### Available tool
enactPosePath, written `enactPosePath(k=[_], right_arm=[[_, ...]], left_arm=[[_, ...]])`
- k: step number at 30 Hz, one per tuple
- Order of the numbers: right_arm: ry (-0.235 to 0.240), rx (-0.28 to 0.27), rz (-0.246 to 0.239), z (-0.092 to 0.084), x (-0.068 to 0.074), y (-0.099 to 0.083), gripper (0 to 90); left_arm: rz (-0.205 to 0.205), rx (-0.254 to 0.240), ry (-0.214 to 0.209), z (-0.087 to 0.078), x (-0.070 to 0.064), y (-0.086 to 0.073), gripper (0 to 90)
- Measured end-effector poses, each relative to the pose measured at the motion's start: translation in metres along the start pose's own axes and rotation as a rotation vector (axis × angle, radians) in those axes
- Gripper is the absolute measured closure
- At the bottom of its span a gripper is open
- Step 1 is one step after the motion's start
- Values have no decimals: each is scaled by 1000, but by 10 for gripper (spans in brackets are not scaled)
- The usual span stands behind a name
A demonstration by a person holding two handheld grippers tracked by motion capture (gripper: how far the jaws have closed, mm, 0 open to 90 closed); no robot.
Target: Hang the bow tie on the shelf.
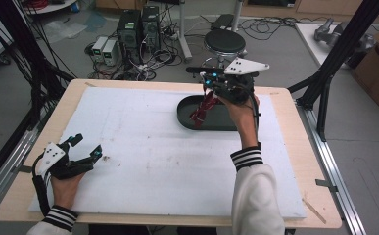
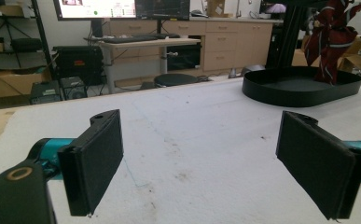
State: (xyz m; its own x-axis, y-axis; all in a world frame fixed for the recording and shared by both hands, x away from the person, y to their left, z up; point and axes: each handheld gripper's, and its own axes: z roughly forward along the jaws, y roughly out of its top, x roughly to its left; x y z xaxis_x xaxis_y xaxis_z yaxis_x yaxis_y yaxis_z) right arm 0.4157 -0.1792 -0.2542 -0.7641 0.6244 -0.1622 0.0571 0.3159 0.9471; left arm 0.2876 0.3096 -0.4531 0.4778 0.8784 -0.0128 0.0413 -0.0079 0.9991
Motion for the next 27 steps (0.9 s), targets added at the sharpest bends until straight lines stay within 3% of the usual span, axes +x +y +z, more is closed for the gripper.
enactPosePath(k=[5,15,27], right_arm=[[-6,30,15,11,-19,-2,871],[-30,41,29,27,-35,-11,871],[-92,59,45,35,-54,-20,871]], left_arm=[[0,0,0,0,0,0,151],[7,4,-1,0,0,0,151],[9,7,-2,0,0,0,152]])
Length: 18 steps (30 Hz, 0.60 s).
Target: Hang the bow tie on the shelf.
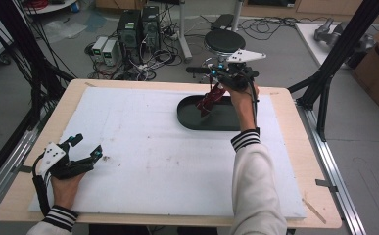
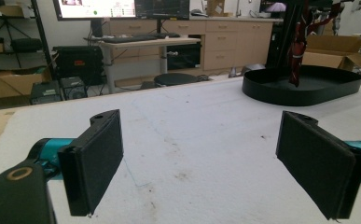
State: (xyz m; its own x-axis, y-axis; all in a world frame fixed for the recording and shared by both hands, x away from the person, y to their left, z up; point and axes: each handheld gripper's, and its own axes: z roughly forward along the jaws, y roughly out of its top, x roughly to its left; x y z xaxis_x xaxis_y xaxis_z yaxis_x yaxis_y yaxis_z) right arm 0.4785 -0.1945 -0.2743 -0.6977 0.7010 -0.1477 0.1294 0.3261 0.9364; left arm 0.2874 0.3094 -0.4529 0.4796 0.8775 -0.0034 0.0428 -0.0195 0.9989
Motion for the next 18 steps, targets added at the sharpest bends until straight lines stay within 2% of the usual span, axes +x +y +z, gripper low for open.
enactPosePath(k=[4,7,11,18], right_arm=[[-14,-7,-16,3,-4,5,870],[-25,14,-16,6,-7,3,870],[-45,24,9,7,-13,-2,870],[-62,33,14,9,-21,-8,869]], left_arm=[[0,1,0,0,0,0,152],[0,1,0,0,0,0,152],[1,2,-1,0,0,0,152],[1,1,-1,0,0,0,151]])
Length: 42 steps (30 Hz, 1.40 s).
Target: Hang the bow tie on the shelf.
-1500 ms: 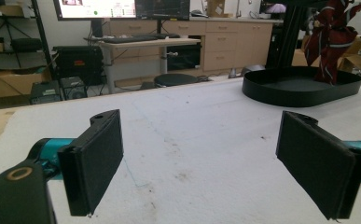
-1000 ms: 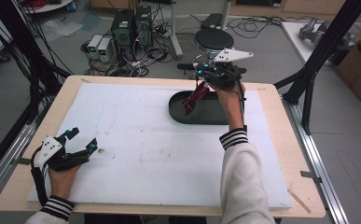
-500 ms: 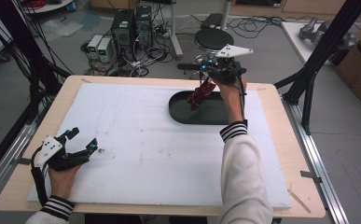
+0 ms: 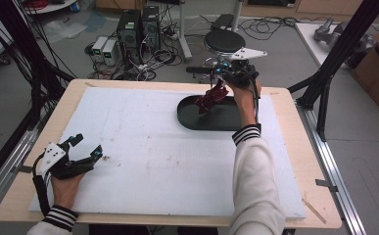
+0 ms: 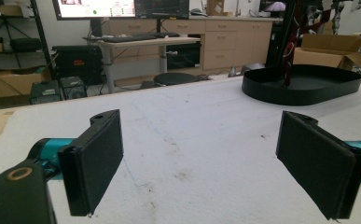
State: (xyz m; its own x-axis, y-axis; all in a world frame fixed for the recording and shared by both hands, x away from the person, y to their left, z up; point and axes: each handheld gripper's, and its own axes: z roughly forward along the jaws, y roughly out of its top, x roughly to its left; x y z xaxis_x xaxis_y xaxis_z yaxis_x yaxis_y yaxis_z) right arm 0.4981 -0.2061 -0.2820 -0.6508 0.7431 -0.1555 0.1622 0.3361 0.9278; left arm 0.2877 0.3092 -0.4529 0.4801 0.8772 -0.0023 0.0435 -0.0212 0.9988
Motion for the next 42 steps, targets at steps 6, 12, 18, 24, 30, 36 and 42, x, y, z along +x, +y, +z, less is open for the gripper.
enactPosePath(k=[6,12,18,24,30,36,42], right_arm=[[-19,14,8,0,-4,-3,853],[-43,24,12,-2,-6,-5,782],[-77,32,10,-5,-6,-4,679],[-125,-18,38,-15,3,-1,263],[-74,-103,75,-46,19,5,96],[-2,-185,93,-92,43,-6,4],[-17,-242,74,-134,62,-41,4]], left_arm=[[2,1,0,0,0,0,151],[3,0,0,0,0,0,152],[4,0,1,0,0,0,152],[5,3,4,0,0,0,151],[13,0,9,0,-2,0,152],[20,4,10,0,-2,0,152],[23,3,10,0,-2,0,151]])
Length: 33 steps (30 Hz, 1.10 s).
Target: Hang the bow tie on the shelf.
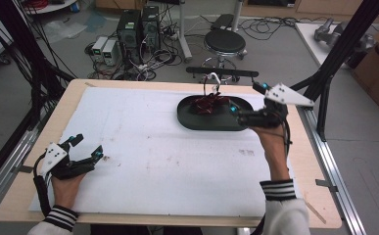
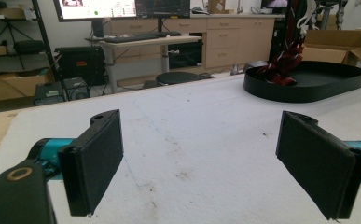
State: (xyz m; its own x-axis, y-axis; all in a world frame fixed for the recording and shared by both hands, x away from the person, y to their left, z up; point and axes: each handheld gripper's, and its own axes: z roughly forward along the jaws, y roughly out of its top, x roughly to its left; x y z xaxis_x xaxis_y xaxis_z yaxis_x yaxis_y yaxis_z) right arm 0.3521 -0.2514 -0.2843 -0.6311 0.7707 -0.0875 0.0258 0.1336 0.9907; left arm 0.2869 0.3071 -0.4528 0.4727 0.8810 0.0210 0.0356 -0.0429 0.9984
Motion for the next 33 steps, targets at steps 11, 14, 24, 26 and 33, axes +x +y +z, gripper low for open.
enactPosePath(k=[11,14,24,26,33], right_arm=[[-123,-35,29,-67,25,-74,4],[-127,-39,39,-73,31,-90,4],[-209,-10,74,-73,51,-155,4],[-207,-4,69,-71,53,-162,4],[-247,-15,71,-72,57,-173,4]], left_arm=[[4,-1,0,0,-1,0,152],[9,1,1,0,-1,0,151],[0,-2,-1,0,0,0,152],[1,-2,-2,0,0,0,151],[9,-2,1,0,-1,0,151]])
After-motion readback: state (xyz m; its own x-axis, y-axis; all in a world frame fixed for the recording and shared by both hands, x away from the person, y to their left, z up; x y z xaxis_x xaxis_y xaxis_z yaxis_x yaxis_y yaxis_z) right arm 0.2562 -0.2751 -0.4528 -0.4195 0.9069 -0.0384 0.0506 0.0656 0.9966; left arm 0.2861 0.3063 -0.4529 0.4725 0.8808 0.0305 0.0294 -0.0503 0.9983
